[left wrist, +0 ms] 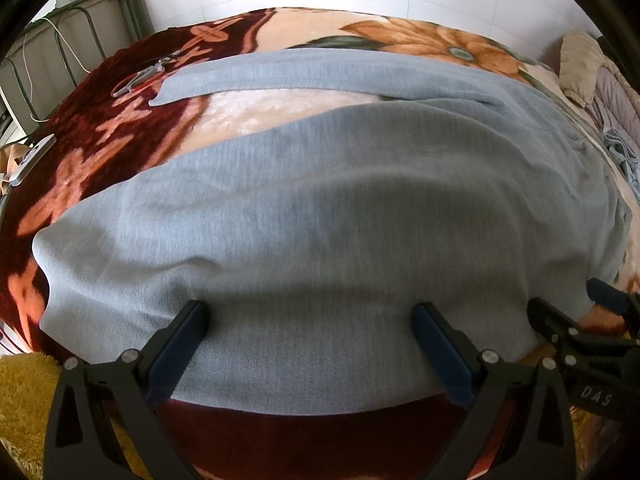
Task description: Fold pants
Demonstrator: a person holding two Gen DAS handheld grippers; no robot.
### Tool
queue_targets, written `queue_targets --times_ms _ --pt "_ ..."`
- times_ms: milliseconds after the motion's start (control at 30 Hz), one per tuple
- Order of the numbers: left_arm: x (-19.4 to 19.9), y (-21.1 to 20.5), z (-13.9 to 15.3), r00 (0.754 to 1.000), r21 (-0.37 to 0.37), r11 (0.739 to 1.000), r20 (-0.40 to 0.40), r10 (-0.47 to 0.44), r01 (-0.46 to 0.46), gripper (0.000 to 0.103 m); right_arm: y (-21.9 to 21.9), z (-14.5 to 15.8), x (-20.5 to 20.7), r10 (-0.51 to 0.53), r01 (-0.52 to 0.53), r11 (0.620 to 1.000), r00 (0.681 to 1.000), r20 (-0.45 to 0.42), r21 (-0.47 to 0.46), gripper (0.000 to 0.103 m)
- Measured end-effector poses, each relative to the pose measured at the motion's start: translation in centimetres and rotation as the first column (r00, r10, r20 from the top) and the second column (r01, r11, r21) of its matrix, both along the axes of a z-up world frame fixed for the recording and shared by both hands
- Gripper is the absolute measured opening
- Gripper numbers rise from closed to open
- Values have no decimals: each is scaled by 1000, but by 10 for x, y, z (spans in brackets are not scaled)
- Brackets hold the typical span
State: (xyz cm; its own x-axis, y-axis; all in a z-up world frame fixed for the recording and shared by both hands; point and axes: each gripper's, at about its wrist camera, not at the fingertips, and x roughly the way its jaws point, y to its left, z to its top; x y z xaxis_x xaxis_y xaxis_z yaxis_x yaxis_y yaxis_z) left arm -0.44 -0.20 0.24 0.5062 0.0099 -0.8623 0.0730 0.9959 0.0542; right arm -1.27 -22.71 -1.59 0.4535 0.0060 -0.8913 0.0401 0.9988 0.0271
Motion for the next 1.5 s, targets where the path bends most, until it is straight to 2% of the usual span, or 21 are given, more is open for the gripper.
queue_targets --times_ms 500,667,900,1033,1267,1500 --pt "0 1 0 1000 -1 1000 0 -3 3 103 4 2 -3 5 -5 1000 1000 2 1 103" --pt "-2 2 2 1000 1 1000 0 -14 14 103 1 8 -3 26 -26 999 1000 -14 27 103" --pt "-5 -4 10 999 24 998 -13 -52 52 103 -17 23 -8 62 -58 996 997 -48 75 85" --pt "-11 -12 18 995 22 995 -16 -96 97 102 -44 37 -12 14 -8 992 999 -49 127 84" --pt "-12 -35 37 987 -38 986 -20 -161 160 102 -102 63 -21 -108 109 989 994 -19 103 84" --pt "-12 -53 37 976 -75 975 -41 -213 210 102 -160 61 -25 -243 246 963 969 -46 107 84"
